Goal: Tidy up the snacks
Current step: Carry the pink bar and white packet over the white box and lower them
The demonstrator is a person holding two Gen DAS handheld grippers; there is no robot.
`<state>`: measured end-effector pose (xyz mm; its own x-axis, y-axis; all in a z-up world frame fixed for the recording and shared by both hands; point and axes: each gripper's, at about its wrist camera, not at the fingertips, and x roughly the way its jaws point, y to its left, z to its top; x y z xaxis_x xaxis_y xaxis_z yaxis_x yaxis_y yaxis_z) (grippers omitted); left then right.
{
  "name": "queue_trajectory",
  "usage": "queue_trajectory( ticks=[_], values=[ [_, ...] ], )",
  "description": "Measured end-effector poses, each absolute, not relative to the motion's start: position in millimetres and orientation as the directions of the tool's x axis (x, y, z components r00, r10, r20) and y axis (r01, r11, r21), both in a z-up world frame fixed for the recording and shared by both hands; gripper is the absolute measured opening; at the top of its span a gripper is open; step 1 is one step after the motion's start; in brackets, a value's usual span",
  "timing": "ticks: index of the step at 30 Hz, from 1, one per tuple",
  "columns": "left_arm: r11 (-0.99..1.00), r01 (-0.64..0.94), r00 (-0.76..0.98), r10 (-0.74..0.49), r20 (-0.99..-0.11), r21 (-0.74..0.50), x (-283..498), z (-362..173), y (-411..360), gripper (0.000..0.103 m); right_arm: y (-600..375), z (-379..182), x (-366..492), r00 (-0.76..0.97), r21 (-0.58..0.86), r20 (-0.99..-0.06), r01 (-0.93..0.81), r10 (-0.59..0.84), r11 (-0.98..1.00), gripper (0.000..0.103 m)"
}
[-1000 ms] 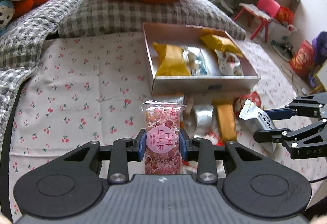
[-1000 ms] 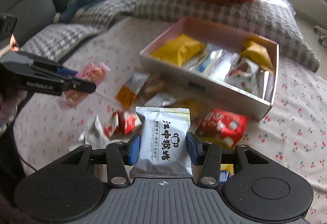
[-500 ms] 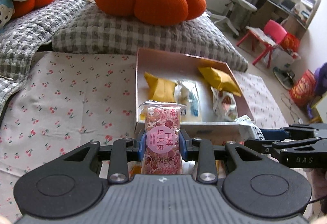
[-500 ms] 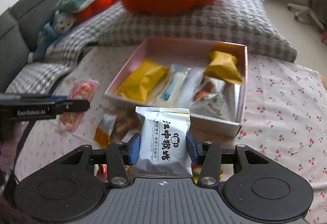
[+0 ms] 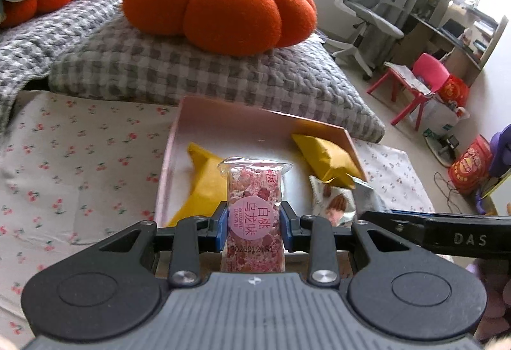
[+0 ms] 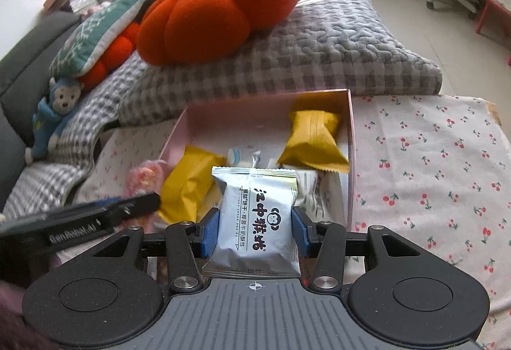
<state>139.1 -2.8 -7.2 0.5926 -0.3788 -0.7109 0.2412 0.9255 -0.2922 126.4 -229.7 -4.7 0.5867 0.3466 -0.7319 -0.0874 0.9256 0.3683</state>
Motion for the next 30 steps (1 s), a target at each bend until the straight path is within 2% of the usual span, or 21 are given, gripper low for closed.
queue_trajectory(
  ticks=[10,18,21,26,30],
  values=[
    [0.917,0.255,0.599,-0.398,-0.695,-0.305,154.7,-24.0,-25.7,0.029,-241.9,-11.1,156.7,0.640,0.459,-0.669,-0.042,0.377,0.887,0.046],
    [0.941,0.219,0.592,-0.337,-0.732,-0.257,166.0,-46.8,-23.0,0.029,-237.4,-30.8,179.0,0.649,0.508,-0.644,-0.034,0.406,0.861,0.046],
    [0.935,0.209,0.594,-0.354,-0.722,-0.287,169.7,-50.7,-17.8,0.029,-234.2,-37.2,184.7,0.651,0.514,-0.636,-0.042,0.414,0.857,0.046],
    [0.945,0.232,0.623,-0.327,-0.710,-0.231,168.4,-51.2,-28.5,0.029,-233.3,-43.3,192.1,0.668,0.523,-0.618,-0.045,0.415,0.851,0.046],
    [0.940,0.230,0.645,-0.341,-0.684,-0.252,168.2,-55.6,-25.3,0.029,-236.0,-43.1,193.8,0.692,0.524,-0.599,-0.042,0.403,0.851,0.046]
  ],
)
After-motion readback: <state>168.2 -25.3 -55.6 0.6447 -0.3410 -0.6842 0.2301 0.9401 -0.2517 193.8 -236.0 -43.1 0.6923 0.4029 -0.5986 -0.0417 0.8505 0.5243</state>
